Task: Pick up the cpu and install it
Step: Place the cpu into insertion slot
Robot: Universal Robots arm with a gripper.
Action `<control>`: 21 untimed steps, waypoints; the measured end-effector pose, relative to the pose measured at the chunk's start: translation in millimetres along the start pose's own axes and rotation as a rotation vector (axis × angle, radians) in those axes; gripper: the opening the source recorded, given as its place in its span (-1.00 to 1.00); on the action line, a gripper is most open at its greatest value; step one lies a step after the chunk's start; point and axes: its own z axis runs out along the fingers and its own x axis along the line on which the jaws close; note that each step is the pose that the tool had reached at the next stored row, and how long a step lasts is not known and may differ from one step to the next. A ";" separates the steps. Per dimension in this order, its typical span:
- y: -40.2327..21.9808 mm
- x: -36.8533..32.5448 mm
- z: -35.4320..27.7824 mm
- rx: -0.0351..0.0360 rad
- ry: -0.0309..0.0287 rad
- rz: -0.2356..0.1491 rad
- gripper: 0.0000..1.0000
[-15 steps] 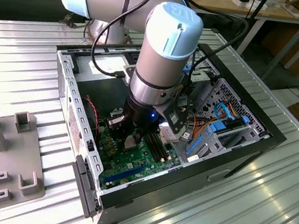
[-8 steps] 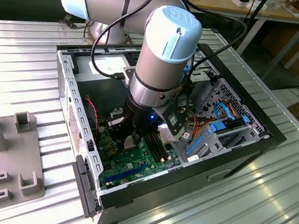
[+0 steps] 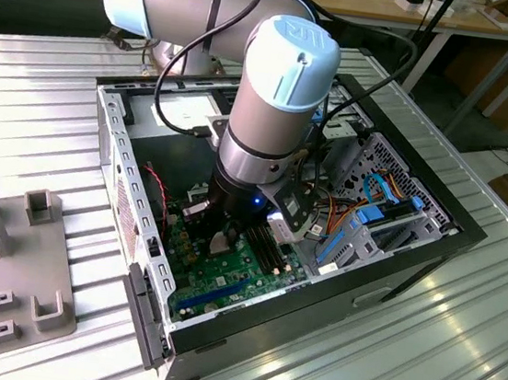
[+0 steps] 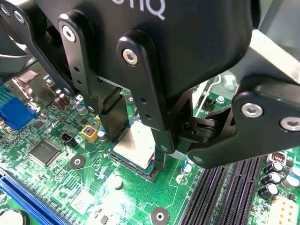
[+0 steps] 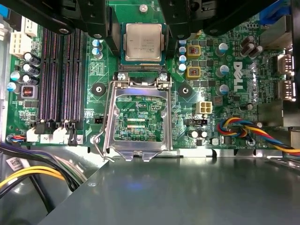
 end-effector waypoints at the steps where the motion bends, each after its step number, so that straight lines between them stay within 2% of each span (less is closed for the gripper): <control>1: 0.3 -0.1 0.1 -0.0001 -0.0001 0.000 -0.05; 21: 1.4 -0.8 0.7 -0.0002 0.0000 0.001 -0.05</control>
